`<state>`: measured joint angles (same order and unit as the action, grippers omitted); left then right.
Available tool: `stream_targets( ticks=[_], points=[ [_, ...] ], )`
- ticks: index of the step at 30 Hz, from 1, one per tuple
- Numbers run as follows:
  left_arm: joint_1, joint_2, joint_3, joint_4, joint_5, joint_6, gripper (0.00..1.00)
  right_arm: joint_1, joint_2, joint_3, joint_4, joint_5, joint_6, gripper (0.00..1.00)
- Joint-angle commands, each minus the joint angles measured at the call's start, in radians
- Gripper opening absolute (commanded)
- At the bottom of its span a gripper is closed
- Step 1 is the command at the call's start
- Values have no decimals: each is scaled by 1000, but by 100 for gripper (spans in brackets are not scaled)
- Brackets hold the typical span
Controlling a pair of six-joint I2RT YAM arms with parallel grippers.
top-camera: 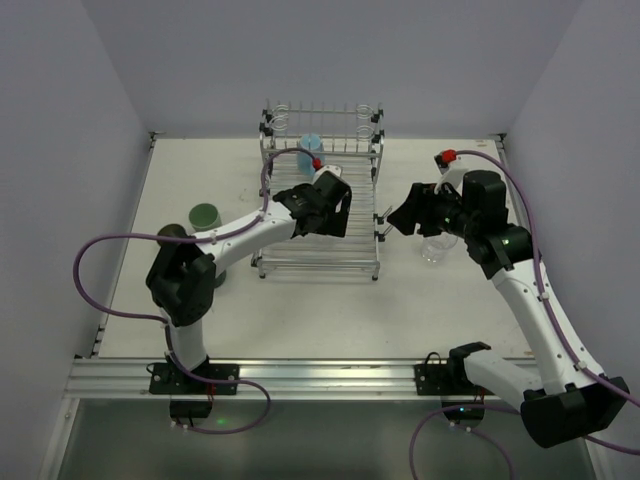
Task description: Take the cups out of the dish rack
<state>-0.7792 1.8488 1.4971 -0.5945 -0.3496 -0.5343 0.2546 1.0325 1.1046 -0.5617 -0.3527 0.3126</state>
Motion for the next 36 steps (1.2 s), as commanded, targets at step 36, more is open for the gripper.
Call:
stream_targets(
  ticks=[36],
  points=[
    [106,73,173,-91,159,172,61,-11,-40,-26,13,23,-21,63]
  ],
)
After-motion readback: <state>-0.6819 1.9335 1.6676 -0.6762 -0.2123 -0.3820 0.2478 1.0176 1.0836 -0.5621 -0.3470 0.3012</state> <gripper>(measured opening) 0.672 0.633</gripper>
